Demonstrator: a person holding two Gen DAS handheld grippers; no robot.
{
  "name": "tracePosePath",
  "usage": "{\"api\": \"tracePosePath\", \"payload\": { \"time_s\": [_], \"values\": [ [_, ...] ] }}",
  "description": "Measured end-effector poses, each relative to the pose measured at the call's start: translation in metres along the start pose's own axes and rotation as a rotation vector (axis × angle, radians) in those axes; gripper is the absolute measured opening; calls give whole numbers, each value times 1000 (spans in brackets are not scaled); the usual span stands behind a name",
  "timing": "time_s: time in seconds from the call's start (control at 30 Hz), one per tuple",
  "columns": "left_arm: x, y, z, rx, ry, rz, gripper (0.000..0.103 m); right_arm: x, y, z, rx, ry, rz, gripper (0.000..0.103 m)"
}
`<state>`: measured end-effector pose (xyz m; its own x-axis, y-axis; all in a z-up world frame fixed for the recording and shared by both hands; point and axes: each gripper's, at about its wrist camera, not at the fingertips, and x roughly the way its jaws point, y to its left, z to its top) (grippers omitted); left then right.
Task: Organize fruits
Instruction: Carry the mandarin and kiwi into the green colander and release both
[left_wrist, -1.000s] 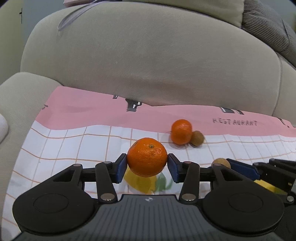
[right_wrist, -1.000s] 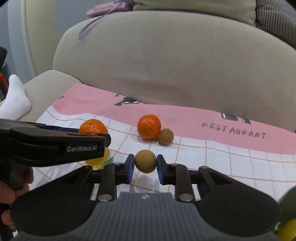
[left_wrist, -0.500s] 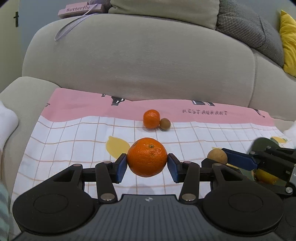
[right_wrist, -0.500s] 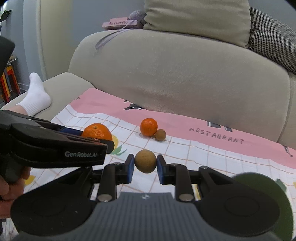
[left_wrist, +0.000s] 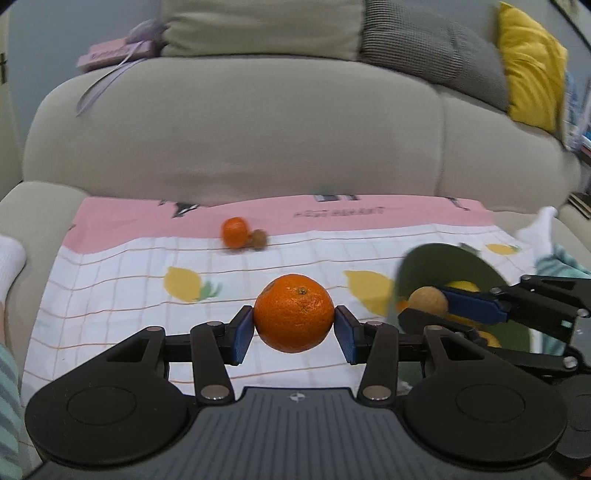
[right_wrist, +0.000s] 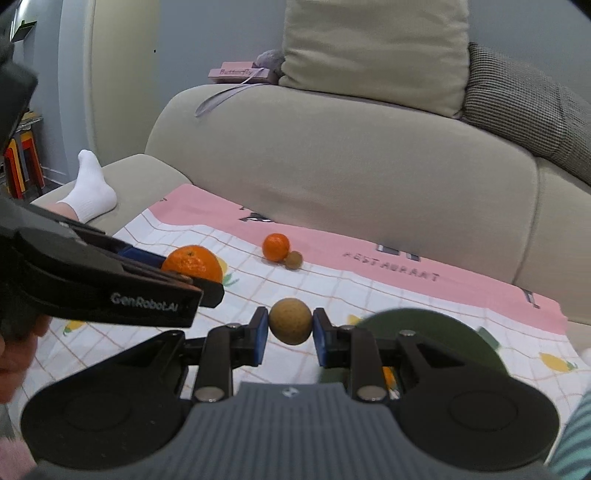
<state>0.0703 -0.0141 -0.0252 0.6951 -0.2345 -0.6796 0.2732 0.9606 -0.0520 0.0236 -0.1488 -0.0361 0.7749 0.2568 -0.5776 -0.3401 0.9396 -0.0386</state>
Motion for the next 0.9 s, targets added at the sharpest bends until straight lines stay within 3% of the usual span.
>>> {"api": "tracePosePath", "payload": {
  "time_s": [0.47, 0.9],
  "values": [
    [-9, -69, -2, 140, -2, -142, 53, -53, -55, -35, 78, -4, -90, 22],
    [30, -97, -5, 253, 108, -253, 53, -50, -95, -62, 190, 108, -96, 22]
  ]
}}
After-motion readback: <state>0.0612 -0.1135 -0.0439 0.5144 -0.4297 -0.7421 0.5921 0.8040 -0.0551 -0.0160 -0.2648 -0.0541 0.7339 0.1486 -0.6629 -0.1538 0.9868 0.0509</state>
